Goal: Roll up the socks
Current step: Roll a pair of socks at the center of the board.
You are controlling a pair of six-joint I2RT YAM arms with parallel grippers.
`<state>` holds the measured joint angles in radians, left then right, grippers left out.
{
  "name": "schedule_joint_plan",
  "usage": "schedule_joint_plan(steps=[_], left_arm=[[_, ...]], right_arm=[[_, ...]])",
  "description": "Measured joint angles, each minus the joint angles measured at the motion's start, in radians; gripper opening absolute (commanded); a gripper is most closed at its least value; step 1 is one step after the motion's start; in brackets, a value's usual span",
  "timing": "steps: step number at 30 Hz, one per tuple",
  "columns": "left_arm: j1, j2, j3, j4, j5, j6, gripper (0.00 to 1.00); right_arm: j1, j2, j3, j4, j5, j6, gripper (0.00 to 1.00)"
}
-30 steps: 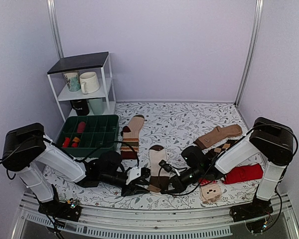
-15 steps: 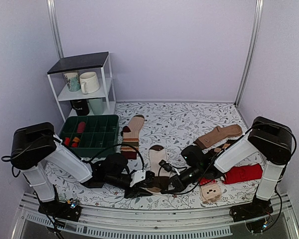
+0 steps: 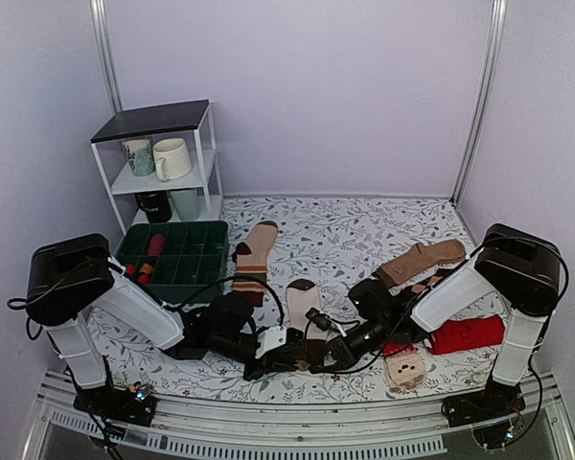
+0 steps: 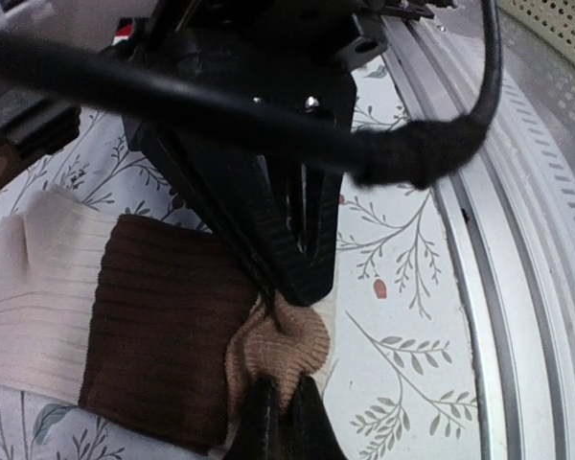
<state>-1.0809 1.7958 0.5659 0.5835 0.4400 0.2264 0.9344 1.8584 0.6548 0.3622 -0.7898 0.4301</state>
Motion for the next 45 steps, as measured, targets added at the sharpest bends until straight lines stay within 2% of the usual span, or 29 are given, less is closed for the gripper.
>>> schedule_joint_plan(steps=[7, 11, 15, 18, 25, 34, 45], left_arm=[[0.000, 0.000, 0.048, -0.099, 0.021, -0.048, 0.00], [0.004, 0.000, 0.075, -0.156, 0.042, -0.114, 0.00], [0.017, 0.003, 0.090, -0.196, 0.075, -0.177, 0.00], [0.035, 0.016, 0.104, -0.212, 0.112, -0.220, 0.00], [0.063, 0.034, 0.113, -0.219, 0.169, -0.279, 0.00], [0.074, 0.038, 0.114, -0.225, 0.197, -0.289, 0.00], [0.082, 0.045, 0.118, -0.229, 0.208, -0.288, 0.00]], right_arm=[[0.002, -0.047, -0.003, -0.031, 0.031, -0.007, 0.29], [0.005, -0.169, -0.087, -0.022, 0.177, -0.034, 0.41], [0.031, -0.323, -0.244, 0.053, 0.350, -0.101, 0.43], [0.107, -0.408, -0.329, 0.132, 0.476, -0.188, 0.44], [0.243, -0.401, -0.309, 0.209, 0.653, -0.385, 0.45], [0.299, -0.280, -0.199, 0.207, 0.710, -0.518, 0.46], [0.309, -0.234, -0.184, 0.172, 0.692, -0.523, 0.44]])
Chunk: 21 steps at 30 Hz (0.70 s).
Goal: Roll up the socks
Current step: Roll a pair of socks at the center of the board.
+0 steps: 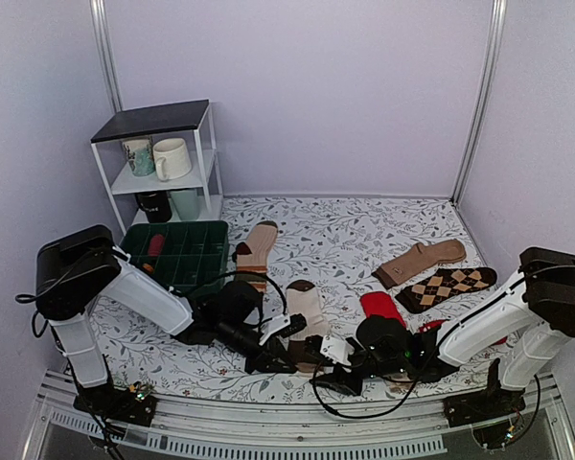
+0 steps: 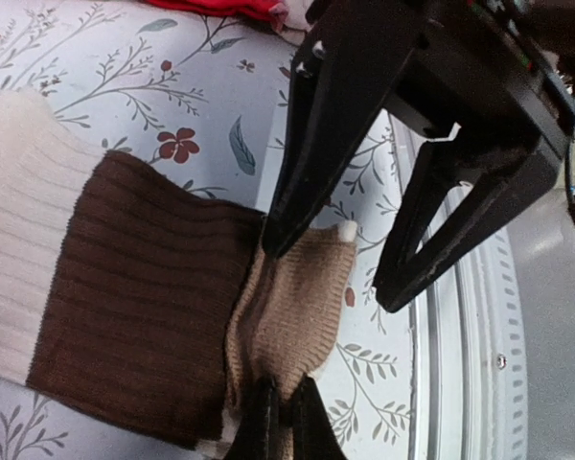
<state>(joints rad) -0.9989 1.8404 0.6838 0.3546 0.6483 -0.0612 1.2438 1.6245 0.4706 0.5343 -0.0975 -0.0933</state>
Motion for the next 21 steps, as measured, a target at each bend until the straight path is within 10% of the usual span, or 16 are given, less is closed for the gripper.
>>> schedule_joint_plan(steps=[11, 21], left_arm=[[0.005, 0.008, 0.012, -0.012, 0.015, 0.000, 0.00], [0.003, -0.036, -0.027, 0.012, -0.062, -0.003, 0.22]], right_arm=[[0.012, 0.040, 0.025, -0.023, 0.003, 0.029, 0.14], [-0.019, 0.050, 0.046, -0.055, -0.021, 0.160, 0.03]])
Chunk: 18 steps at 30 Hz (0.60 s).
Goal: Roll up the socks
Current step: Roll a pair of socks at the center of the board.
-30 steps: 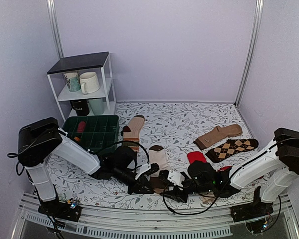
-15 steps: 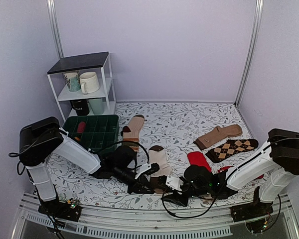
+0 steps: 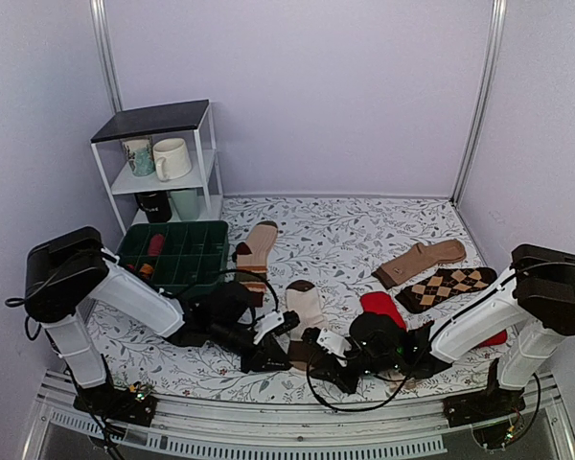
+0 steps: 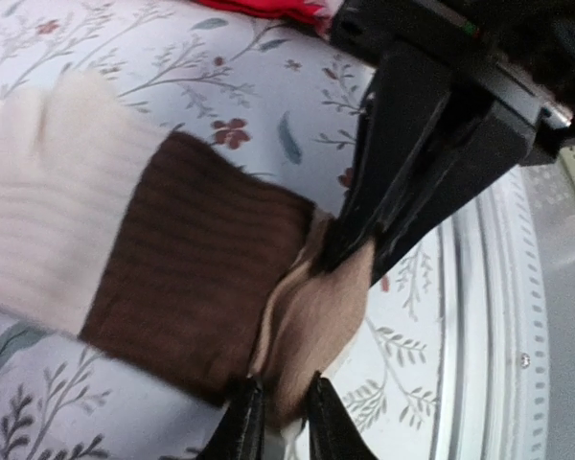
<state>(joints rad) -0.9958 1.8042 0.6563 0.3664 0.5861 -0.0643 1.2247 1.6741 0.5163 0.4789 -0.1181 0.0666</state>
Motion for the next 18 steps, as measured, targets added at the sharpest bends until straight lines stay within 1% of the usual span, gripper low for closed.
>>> schedule_joint_plan(steps=[5, 9, 14, 18], left_arm=[[0.001, -0.114, -0.115, 0.055, -0.170, 0.015, 0.29], [-0.004, -0.199, -0.192, 0.182, -0.248, 0.076, 0.33], [-0.021, -0.207, -0.211, 0.306, -0.274, 0.170, 0.35], [-0.032, -0.188, -0.211, 0.349, -0.238, 0.220, 0.36]], right_arm=[[-0.063, 0.000, -0.016, 0.012, -0.110, 0.097, 0.03], [-0.115, 0.028, -0.015, 0.032, -0.229, 0.171, 0.03], [-0.172, 0.080, 0.010, 0.036, -0.375, 0.255, 0.04], [-0.213, 0.105, 0.034, 0.014, -0.467, 0.307, 0.04]])
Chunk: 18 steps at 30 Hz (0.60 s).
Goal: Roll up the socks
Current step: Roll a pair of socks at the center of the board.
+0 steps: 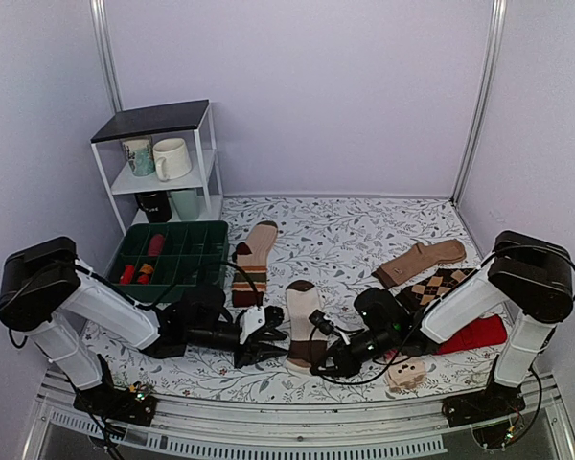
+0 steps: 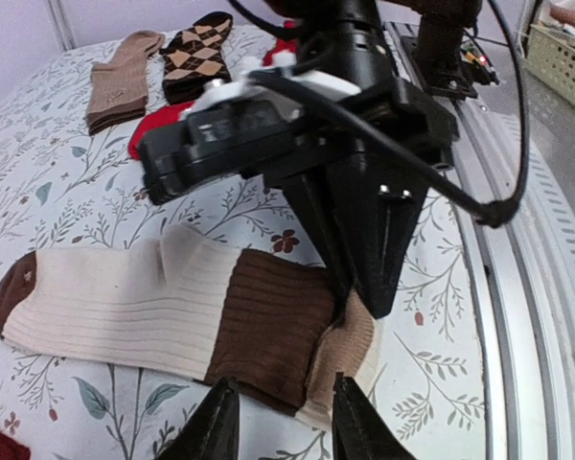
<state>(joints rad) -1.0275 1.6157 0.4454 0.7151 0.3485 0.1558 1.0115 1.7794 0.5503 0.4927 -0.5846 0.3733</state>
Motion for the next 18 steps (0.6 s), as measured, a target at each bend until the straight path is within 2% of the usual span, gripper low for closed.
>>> schedule_joint_plan(steps=[2, 18], left_arm=[[-0.005, 0.012, 0.001, 0.002, 0.026, 0.016, 0.40], [-0.038, 0.137, 0.102, -0.083, 0.115, 0.086, 0.39]], right_arm=[[-0.016, 0.010, 0.014, -0.020, -0.035, 0.018, 0.04], [-0.050, 0.042, 0.060, -0.089, -0.127, 0.053, 0.04]])
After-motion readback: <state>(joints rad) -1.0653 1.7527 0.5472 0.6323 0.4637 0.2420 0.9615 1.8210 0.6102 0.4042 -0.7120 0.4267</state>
